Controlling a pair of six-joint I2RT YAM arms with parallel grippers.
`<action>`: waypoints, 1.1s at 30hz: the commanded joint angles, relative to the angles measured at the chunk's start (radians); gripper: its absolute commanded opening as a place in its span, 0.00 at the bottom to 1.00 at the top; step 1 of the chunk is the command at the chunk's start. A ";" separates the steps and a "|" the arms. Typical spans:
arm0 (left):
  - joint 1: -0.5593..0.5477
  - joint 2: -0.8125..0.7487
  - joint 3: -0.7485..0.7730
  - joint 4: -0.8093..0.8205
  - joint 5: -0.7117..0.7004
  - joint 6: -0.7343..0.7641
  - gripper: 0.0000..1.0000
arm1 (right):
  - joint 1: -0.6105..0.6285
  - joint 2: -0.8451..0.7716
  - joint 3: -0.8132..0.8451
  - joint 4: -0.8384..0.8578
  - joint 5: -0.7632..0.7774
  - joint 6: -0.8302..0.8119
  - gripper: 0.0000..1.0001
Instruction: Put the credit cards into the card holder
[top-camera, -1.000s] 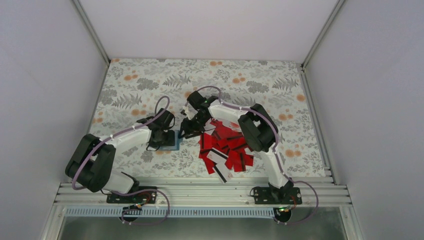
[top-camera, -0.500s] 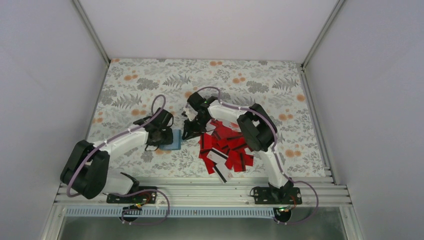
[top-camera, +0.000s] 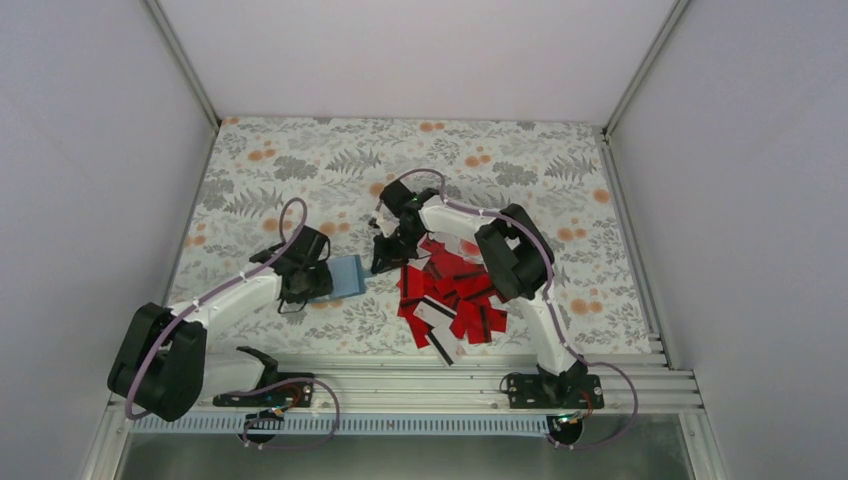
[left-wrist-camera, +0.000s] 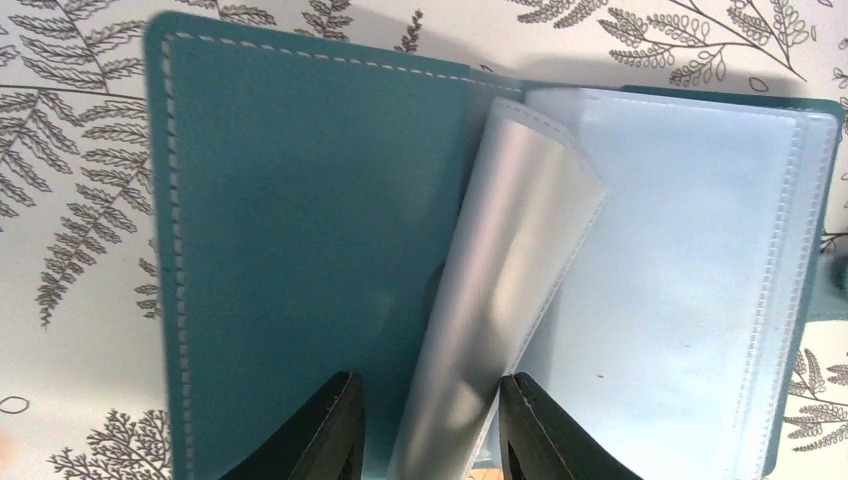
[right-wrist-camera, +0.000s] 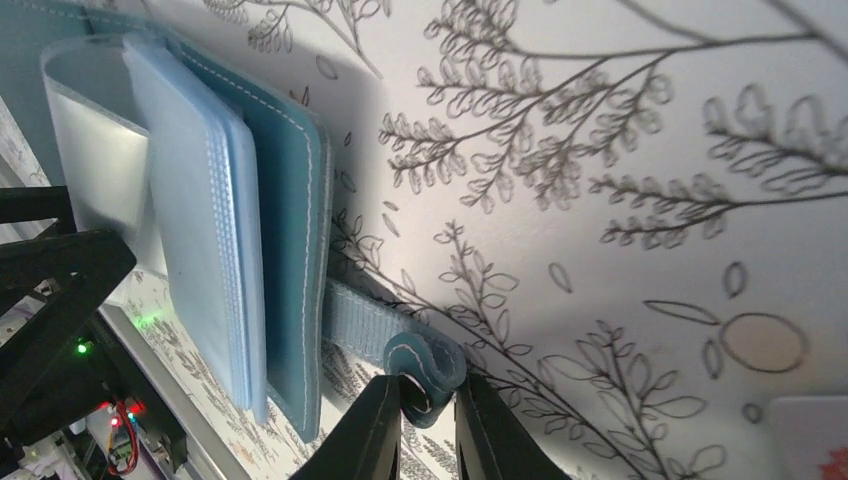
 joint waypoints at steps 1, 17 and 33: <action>0.029 -0.016 0.005 -0.014 -0.009 -0.032 0.34 | -0.021 0.042 0.028 -0.021 0.073 -0.027 0.14; 0.156 -0.073 -0.076 0.043 0.124 -0.079 0.33 | -0.053 0.033 0.108 -0.002 0.017 -0.085 0.18; 0.166 -0.055 -0.066 0.087 0.158 -0.039 0.33 | -0.018 -0.060 0.221 -0.095 -0.050 -0.101 0.38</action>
